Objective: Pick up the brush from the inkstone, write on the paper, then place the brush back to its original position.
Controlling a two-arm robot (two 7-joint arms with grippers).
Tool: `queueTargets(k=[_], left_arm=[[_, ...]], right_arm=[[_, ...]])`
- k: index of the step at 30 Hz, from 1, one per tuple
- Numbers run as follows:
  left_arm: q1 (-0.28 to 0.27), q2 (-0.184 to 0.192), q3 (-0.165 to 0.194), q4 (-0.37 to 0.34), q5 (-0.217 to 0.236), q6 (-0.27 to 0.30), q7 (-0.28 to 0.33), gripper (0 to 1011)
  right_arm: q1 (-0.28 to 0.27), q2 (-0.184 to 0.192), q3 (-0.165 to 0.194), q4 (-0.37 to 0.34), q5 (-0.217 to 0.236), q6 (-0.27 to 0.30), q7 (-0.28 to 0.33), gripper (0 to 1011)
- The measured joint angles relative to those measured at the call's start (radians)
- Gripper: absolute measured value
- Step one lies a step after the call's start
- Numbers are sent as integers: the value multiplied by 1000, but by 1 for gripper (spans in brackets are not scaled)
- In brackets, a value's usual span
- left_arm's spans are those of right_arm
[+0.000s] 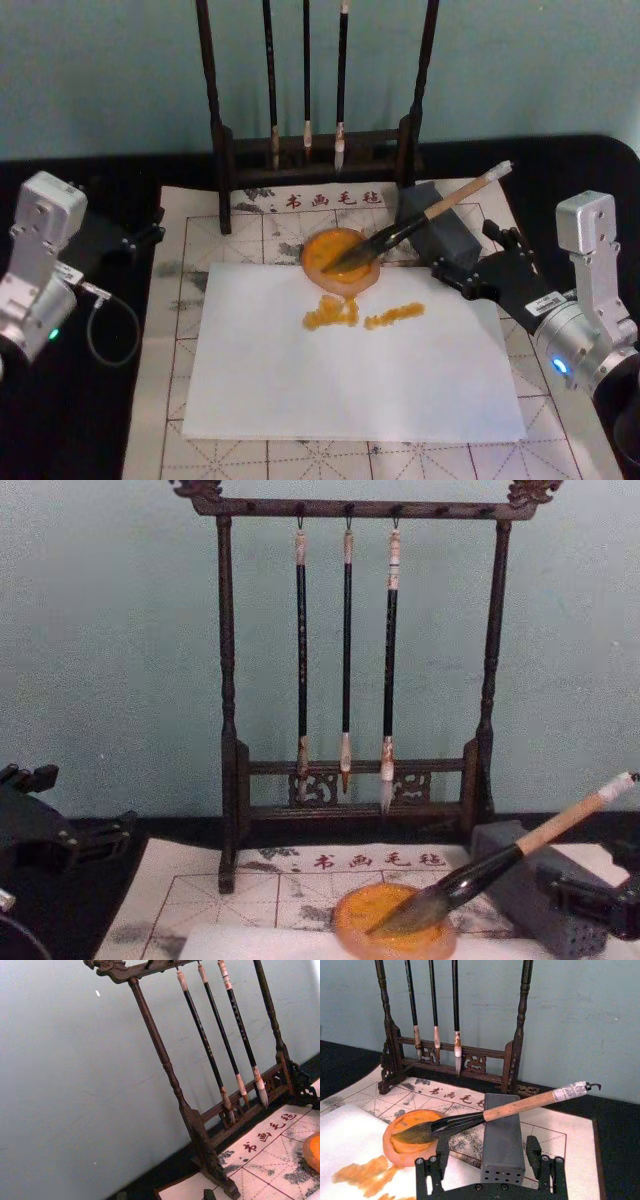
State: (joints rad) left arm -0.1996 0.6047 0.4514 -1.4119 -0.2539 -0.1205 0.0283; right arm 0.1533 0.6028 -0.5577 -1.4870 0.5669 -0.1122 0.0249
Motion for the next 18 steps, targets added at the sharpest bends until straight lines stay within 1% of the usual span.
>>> queueTargets(k=[18], left_arm=[[0, 0, 0, 0, 0, 0, 0, 1001]], right_arm=[[0, 0, 0, 0, 0, 0, 0, 1003]])
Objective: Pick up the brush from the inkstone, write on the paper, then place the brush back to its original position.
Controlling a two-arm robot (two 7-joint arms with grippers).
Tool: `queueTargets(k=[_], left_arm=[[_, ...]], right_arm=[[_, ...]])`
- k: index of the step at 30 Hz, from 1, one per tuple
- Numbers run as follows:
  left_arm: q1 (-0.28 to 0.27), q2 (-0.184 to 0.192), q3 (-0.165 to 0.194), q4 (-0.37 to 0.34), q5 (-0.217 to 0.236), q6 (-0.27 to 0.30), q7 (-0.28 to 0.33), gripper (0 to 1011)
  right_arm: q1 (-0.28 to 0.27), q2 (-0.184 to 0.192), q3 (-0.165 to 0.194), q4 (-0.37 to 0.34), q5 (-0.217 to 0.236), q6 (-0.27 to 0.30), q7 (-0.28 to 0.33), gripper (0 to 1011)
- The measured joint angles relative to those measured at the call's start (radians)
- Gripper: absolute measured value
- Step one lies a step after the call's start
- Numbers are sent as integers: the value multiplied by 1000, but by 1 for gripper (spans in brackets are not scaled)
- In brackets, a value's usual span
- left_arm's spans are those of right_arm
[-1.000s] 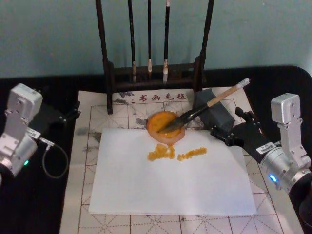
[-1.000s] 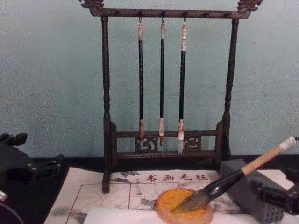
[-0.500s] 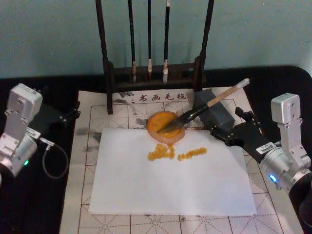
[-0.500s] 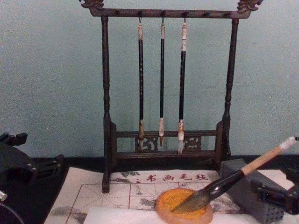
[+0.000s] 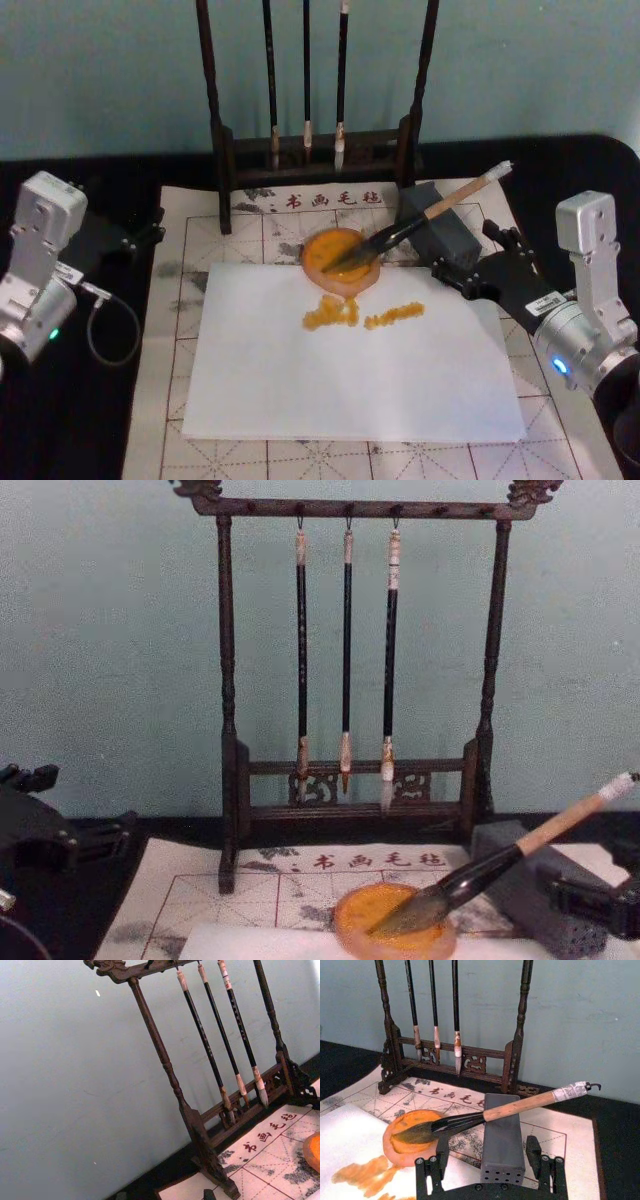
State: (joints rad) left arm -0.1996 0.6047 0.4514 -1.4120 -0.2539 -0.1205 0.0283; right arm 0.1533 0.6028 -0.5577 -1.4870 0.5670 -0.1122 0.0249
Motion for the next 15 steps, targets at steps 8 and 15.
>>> queueTargets(k=[8, 15], left_arm=[[0, 0, 0, 0, 0, 0, 0, 1001], [0, 0, 0, 0, 0, 0, 0, 1001]], right_arm=[[0, 0, 0, 0, 0, 0, 0, 1003], [0, 0, 0, 0, 0, 0, 0, 1003]])
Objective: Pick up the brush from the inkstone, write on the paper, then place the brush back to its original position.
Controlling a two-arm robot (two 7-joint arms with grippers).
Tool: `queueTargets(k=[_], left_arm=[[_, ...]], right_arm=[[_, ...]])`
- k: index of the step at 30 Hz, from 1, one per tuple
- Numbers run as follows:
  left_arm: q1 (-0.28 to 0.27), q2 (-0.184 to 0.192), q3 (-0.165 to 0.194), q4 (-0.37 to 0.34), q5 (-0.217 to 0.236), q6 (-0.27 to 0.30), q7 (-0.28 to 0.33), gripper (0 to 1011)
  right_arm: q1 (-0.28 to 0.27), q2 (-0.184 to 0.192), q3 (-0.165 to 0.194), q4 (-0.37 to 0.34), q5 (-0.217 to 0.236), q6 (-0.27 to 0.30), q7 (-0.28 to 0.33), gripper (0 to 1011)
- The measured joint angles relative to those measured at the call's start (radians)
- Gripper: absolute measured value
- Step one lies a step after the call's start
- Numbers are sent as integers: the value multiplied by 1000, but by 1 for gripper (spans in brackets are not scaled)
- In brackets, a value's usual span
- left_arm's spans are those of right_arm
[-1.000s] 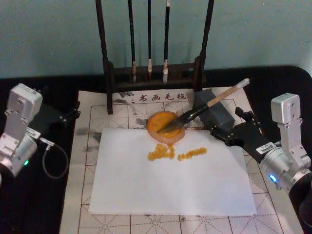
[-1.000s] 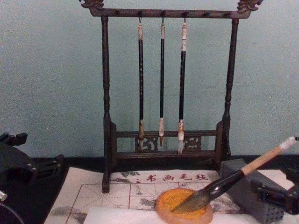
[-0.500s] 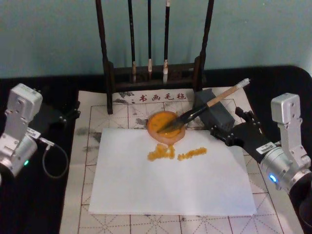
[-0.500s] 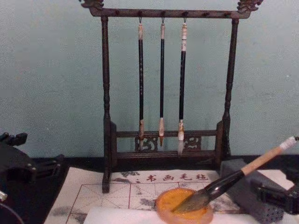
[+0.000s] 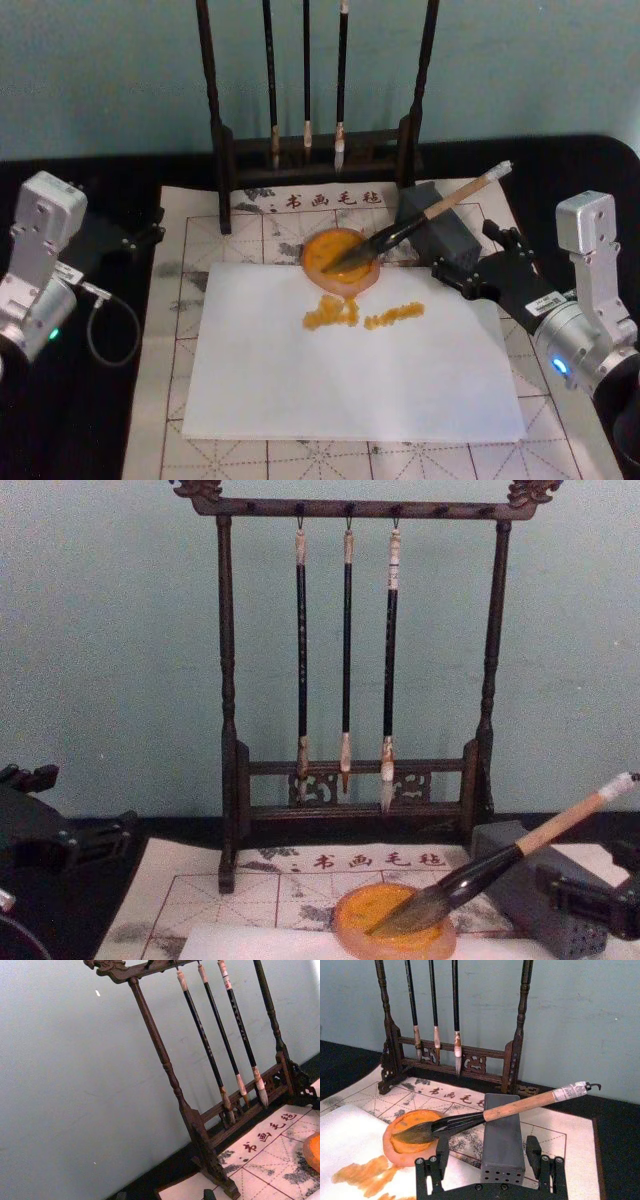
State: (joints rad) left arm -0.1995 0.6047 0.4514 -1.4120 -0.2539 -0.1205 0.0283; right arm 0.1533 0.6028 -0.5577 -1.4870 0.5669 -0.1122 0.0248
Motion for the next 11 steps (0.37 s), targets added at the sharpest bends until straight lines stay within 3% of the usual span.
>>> queueTargets(k=[11], left_arm=[[0, 0, 0, 0, 0, 0, 0, 1001]], right_arm=[[0, 0, 0, 0, 0, 0, 0, 1003]])
